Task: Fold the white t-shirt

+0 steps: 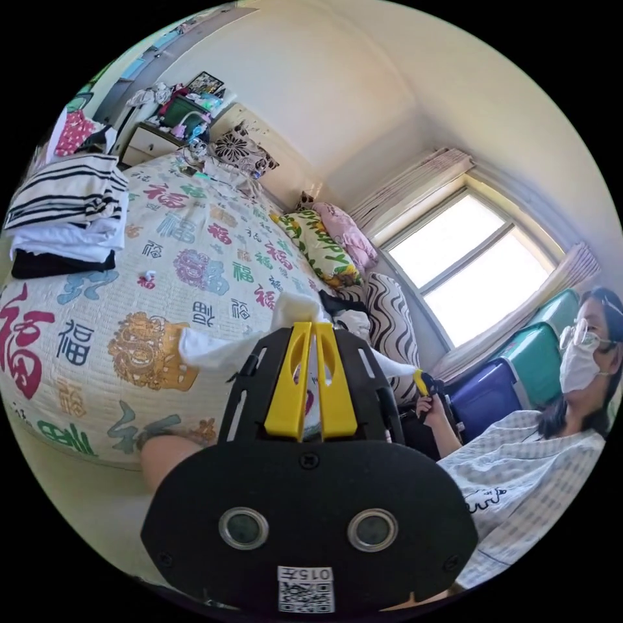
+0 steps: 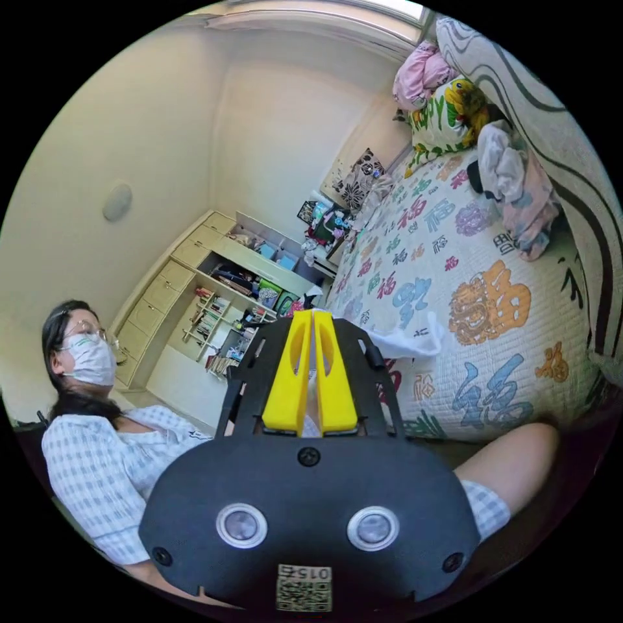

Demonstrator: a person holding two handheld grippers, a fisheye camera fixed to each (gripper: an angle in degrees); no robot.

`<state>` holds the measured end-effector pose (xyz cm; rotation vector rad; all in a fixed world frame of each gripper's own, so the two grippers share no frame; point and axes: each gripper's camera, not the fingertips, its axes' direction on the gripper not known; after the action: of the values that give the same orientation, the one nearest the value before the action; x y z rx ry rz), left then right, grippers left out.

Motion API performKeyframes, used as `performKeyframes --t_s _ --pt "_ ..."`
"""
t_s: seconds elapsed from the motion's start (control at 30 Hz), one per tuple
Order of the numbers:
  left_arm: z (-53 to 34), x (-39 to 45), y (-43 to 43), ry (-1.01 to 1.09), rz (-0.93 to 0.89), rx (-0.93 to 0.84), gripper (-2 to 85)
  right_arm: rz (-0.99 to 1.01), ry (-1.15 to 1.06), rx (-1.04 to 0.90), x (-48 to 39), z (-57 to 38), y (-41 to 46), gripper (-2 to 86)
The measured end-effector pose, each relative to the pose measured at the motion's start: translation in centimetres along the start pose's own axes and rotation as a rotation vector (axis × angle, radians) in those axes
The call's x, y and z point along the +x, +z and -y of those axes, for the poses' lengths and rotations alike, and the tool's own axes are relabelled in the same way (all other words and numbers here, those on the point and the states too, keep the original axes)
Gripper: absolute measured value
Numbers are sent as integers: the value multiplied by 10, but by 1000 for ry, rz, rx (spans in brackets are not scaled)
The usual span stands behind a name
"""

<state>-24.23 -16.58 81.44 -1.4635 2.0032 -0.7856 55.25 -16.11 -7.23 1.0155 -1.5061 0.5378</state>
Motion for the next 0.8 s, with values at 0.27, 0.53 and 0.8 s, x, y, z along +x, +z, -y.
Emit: performKeyframes --t_s 0.27,0.53,0.8 --pt "45 -22 18 -50 -103 10 -8 40 61 -5 -13 30 16 -5" --pt "166 27 96 80 -140 -79 -7 183 -419 65 -180 54 -2 -4" --pt "262 48 229 121 -379 -141 35 505 -629 -241 -283 23 129 6"
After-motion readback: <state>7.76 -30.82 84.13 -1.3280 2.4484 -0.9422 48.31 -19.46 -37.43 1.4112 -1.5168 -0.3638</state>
